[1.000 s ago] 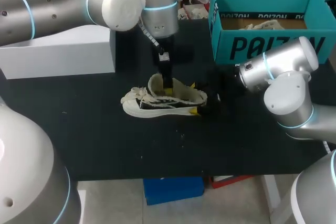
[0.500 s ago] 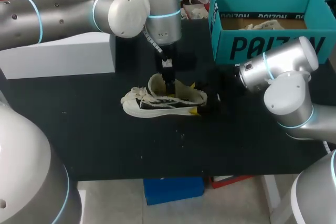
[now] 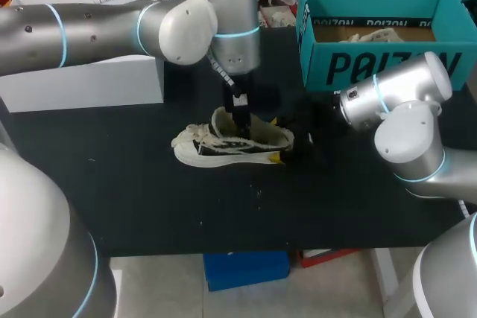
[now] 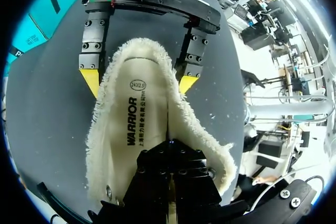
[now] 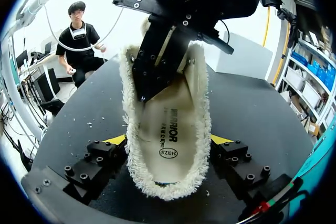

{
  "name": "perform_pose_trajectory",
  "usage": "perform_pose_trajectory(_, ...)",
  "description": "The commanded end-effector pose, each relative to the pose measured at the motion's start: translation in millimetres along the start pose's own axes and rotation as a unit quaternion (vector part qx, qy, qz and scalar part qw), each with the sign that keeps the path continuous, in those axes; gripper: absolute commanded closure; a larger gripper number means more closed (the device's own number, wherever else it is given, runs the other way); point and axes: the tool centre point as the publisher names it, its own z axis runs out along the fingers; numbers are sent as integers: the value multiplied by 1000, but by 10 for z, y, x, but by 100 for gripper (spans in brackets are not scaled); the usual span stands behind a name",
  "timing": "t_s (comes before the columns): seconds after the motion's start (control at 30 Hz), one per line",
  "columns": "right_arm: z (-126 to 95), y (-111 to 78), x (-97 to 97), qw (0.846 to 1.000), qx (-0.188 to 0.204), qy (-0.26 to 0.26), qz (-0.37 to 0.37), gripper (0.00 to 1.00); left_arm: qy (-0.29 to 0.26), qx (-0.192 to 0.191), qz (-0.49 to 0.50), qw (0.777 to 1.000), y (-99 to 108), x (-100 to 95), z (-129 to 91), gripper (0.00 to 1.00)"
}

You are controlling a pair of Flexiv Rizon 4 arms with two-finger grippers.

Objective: Take the shoe out of the shoebox, open the shoe tongue, remove and reinsert the insole, then place the shoe into the shoebox

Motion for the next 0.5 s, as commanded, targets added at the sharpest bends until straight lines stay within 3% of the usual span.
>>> perform_pose_trajectory(0.03,8,-2,-8,1000,1,0,1,100,-3,-5,-2,1000,-45,-2,113,100)
perform_pose_trajectory(0.5,8,-2,-8,1000,1,0,1,100,-12,4,-20,1000,-40,-32,220,100)
